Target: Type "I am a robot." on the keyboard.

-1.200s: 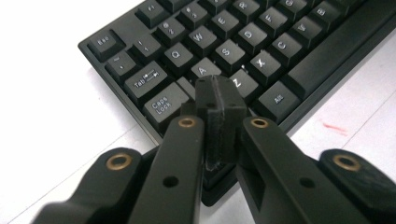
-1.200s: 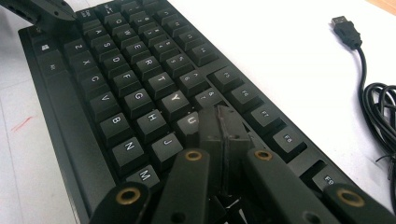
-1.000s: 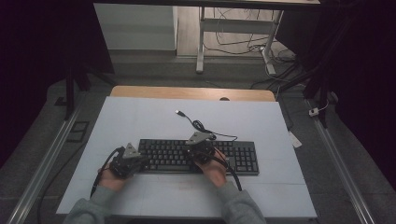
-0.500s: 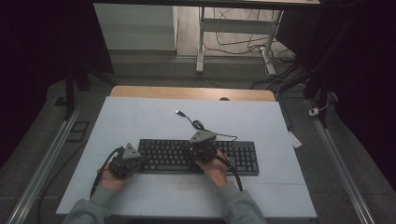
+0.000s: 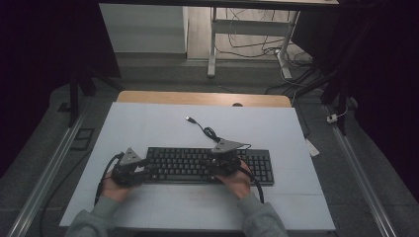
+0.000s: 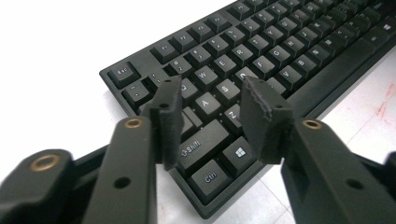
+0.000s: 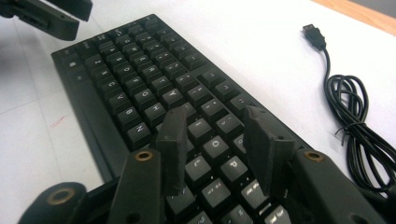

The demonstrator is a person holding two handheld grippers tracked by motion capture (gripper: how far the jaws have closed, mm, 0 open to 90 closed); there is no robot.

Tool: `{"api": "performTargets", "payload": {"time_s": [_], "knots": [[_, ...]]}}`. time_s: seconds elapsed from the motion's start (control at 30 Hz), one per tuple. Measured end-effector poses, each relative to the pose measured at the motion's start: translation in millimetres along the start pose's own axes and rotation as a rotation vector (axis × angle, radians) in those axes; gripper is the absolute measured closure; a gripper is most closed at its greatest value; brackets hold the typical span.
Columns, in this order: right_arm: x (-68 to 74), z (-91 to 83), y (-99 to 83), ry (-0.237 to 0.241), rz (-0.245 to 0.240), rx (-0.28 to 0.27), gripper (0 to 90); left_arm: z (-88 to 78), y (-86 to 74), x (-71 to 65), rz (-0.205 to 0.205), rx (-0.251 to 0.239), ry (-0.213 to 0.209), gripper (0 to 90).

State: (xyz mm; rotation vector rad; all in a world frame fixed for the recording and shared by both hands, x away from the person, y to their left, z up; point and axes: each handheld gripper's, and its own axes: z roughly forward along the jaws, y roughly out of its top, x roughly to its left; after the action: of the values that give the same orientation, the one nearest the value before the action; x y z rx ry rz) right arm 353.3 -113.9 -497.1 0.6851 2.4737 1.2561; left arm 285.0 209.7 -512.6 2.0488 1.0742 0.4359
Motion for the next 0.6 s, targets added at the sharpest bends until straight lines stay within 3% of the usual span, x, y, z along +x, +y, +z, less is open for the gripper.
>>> {"api": "performTargets", "payload": {"time_s": [0.27,0.6], "knots": [[-0.5,-14.5,-6.1,0.002,-0.017,-0.001,56.5,-3.6,2.5,1.8,-0.018,-0.010,-0.002,48.1],[-9.0,-35.7,-19.6,-0.010,0.006,-0.013,56.4,-5.9,5.4,5.3,-0.047,-0.001,-0.006,38.1]]}}
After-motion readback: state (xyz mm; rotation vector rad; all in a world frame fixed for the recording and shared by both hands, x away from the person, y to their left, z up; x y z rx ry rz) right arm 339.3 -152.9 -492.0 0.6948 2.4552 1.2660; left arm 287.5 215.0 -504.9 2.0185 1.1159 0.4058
